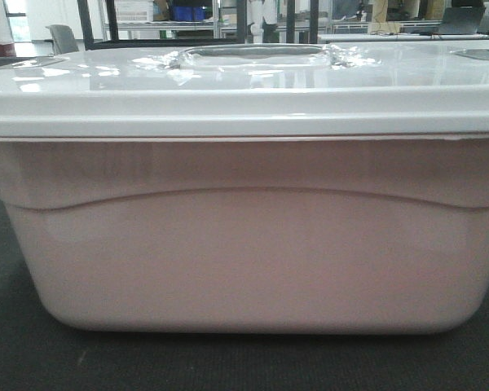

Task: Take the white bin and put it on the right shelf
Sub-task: 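Close both grippers on the lid rims at the bin's two ends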

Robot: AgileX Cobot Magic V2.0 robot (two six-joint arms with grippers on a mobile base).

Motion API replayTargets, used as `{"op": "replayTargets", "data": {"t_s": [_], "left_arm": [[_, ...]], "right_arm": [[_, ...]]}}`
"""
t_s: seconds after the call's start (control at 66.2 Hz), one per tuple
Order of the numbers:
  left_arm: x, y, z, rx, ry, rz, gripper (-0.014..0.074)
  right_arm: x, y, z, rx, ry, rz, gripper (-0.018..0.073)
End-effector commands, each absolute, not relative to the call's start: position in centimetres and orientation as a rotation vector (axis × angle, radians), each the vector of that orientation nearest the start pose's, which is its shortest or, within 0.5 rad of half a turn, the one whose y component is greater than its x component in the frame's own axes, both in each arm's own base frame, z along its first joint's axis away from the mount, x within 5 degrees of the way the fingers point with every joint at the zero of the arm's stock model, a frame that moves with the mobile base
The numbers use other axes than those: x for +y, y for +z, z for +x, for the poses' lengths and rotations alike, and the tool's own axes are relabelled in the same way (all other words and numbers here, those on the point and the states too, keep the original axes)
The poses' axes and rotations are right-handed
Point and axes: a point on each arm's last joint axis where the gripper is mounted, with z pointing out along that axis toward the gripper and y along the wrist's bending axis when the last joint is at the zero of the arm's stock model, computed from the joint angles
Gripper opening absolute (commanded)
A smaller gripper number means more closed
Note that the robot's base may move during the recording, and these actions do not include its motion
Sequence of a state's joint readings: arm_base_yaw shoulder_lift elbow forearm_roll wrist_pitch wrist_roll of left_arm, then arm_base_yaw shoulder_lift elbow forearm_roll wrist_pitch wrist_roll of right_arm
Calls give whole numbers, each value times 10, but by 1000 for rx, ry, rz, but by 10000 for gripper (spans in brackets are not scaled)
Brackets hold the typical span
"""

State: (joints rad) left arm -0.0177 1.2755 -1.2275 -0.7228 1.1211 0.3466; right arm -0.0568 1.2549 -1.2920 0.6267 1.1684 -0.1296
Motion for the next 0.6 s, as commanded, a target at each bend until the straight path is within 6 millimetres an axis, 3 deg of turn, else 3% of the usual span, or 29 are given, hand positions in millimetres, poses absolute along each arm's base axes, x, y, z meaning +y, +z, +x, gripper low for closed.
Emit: {"op": "replayTargets", "data": {"t_s": [0.0, 0.181, 0.317, 0.438, 0.589], "left_arm": [[-67, 391, 249, 2322, -971, 290, 313], [-63, 376, 272, 2307, -1096, 257, 313], [-41, 364, 285, 2289, -1221, 220, 313], [-24, 354, 285, 2259, -1295, 197, 313], [-23, 329, 279, 2316, -1322, 165, 313]], "right_arm": [[34, 414, 248, 2302, 851, 35, 624], [20, 400, 267, 2290, 1134, -48, 624], [-4, 387, 276, 2310, 1143, -9, 624], [-11, 371, 276, 2337, 1147, 8, 624], [-7, 338, 267, 2398, 1225, 52, 624]]}}
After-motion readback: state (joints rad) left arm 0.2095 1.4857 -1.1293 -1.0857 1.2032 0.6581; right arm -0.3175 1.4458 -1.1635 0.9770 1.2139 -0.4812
